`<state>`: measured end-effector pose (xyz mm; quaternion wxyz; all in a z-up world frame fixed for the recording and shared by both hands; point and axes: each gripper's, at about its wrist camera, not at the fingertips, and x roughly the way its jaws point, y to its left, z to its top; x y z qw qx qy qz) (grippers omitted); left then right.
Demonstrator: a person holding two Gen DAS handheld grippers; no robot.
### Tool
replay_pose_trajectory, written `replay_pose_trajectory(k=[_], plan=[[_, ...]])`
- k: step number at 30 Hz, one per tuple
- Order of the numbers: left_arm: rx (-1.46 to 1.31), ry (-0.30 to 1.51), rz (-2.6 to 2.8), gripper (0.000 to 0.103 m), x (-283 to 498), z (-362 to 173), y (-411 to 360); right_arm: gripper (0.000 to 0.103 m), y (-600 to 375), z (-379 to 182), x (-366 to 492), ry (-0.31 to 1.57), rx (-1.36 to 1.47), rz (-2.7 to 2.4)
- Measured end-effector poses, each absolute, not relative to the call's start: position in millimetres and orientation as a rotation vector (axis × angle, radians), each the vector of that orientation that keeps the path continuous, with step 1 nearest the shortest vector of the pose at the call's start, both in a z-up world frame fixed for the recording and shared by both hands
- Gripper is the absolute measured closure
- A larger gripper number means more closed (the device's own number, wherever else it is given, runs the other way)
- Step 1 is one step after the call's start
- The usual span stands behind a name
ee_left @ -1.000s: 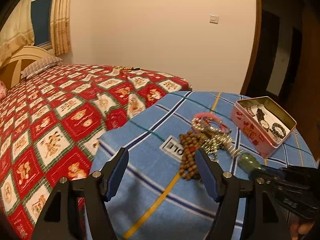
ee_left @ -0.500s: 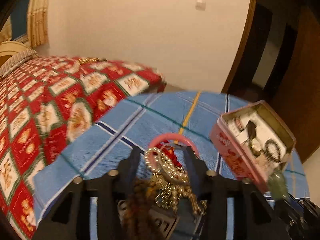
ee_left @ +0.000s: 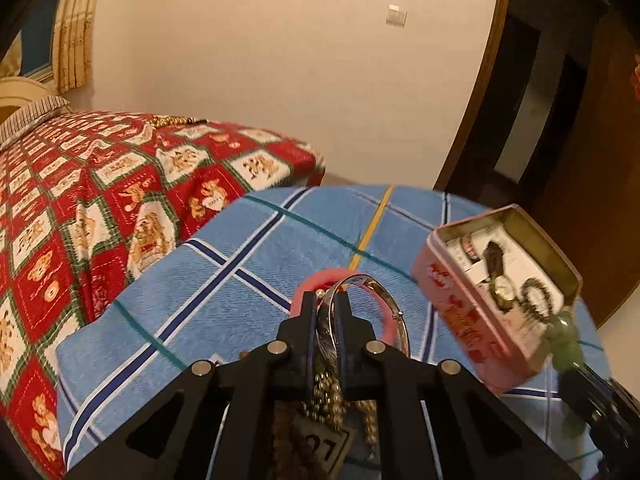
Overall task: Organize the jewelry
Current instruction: 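Grasp the green jade bangle with the right tool while the left grasps the silver bangle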
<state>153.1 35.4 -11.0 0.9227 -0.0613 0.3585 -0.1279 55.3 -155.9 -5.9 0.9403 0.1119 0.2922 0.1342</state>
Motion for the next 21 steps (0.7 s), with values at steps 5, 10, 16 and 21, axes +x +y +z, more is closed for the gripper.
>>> replay_pose_trajectory(k=[5,10,16,21], plan=[[-0.220,0.665,-0.305,0.095,130,3,52,0.085,-157,-6,55,0.593,0.229,0.265],[-0.207,0.634,-0.332,0.096,109,12,46,0.085,-161,3,49,0.535,0.238,0.265],[-0.178,0.626,-0.388,0.095,98,17,19,0.085,-167,6,47,0.517,0.242,0.222],[-0.161,0.624,-0.451,0.095,99,20,-7,0.085,-190,12,46,0.504,0.291,0.147]])
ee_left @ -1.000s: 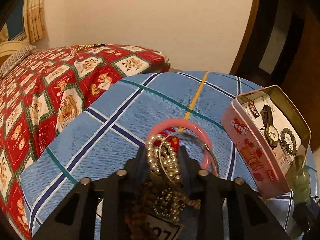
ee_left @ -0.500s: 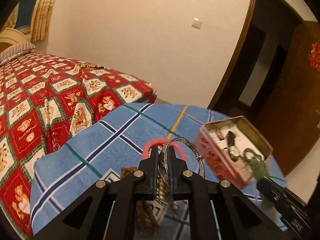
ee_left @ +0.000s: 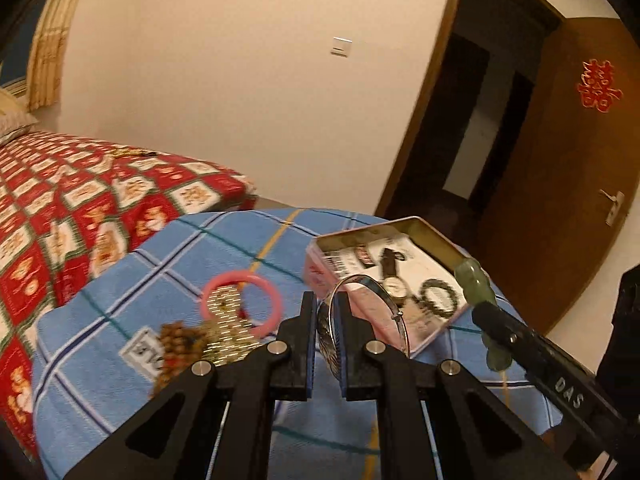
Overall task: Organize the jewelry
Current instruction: 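Grasp the green jade bangle with the right tool while the left grasps the silver bangle, then lower both bangles into the pink tin and open both tools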
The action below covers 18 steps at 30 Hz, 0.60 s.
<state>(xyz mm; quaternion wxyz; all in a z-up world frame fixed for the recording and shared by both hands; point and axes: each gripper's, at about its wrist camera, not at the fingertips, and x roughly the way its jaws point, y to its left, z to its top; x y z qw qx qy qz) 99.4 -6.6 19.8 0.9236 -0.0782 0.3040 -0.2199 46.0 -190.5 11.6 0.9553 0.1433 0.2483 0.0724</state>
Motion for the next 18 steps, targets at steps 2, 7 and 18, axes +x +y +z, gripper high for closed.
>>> replay_pose_trajectory(k=[2,7,18], plan=[[-0.165,0.627,-0.465,0.095,105,20,-17,0.085,-206,15,49,0.503,0.303,0.107],[-0.182,0.631,-0.493,0.095,128,19,-47,0.085,-239,26,71,0.485,0.278,0.031],[-0.096,0.695,-0.471,0.095,178,-1,-114,0.085,-267,2,147,0.547,0.252,-0.063]])
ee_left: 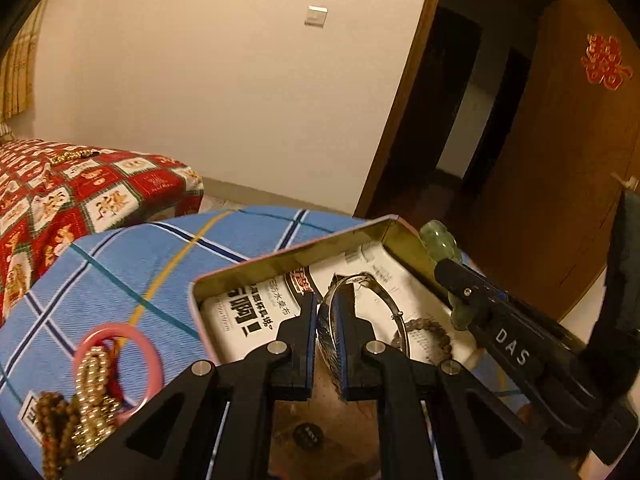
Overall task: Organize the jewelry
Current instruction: 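Lower both bangles into the pink tin and open both tools, then withdraw both tools from the tin back toward the jewelry pile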
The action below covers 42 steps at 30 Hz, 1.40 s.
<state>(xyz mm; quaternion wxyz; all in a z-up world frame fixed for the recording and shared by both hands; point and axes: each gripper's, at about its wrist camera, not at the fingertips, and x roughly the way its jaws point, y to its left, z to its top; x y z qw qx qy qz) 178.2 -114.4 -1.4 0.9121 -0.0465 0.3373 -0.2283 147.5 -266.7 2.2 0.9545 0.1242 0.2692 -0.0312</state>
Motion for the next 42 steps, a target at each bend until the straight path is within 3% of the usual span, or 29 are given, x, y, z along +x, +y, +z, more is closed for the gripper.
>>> replay_pose_trajectory(k=[12,15,18,21,25,26,29,34,40,42], plan=[[-0.005,0.714,-0.381,0.095,189,-17,-127,0.084,-268,-8,159,0.614,0.192,-0.020],[-0.004,0.707,-0.344,0.095,189,-17,-125,0.077,-266,-8,159,0.614,0.186,-0.012],[0.001,0.713,-0.329,0.095,190,-17,-125,0.061,-264,-4,155,0.592,0.171,-0.023],[0.009,0.715,-0.310,0.093,190,-17,-125,0.061,-263,-3,155,0.579,0.177,-0.022],[0.021,0.702,-0.282,0.075,190,-16,-125,0.061,-266,-1,154,0.570,0.197,-0.031],[0.018,0.701,-0.277,0.064,190,-16,-124,0.061,-267,-1,155,0.570,0.203,-0.032],[-0.006,0.678,-0.276,0.045,187,-12,-120,0.061,-269,-1,155,0.572,0.218,-0.033],[-0.021,0.630,-0.248,0.043,180,-3,-112,0.050,-267,-1,154,0.567,0.211,-0.047],[-0.064,0.592,-0.219,0.042,171,-2,-100,0.048,-270,1,152,0.563,0.218,-0.053],[-0.052,0.576,-0.201,0.042,168,-1,-97,0.042,-271,2,151,0.561,0.227,-0.058]])
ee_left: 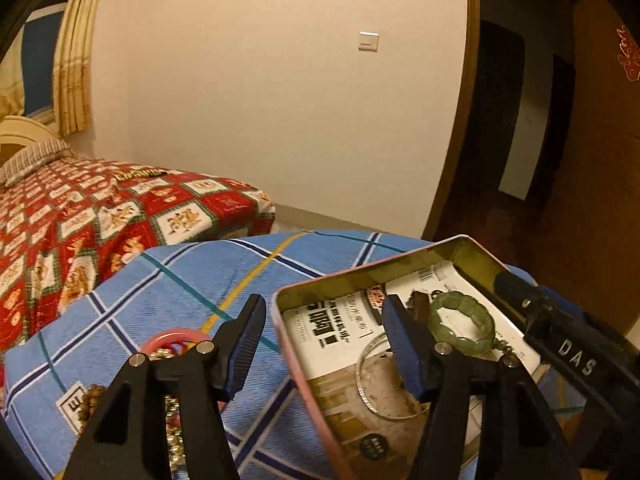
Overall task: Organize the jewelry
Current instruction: 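Withdraw both tools from the tin back toward the jewelry pile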
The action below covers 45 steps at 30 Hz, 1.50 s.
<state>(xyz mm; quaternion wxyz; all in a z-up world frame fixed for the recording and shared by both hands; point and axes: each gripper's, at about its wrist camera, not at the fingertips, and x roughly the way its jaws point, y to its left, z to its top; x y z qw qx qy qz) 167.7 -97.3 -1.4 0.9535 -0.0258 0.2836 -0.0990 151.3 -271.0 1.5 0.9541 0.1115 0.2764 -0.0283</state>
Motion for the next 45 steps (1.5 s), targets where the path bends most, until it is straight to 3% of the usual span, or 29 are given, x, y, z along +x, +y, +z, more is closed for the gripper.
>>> replay_pose_trajectory(k=[4,28,45], plan=[[-0.033,0.566,-0.178,0.042,162,-4,-94,0.038,-270,4,149,0.549,0.214,-0.078],[-0.034,0.548,-0.159,0.042,131,-5,-70,0.037,-260,1,141,0.542,0.142,-0.151],[0.018,0.557,-0.130,0.042,73,-2,-14,0.037,-226,6,81,0.476,0.100,-0.205]])
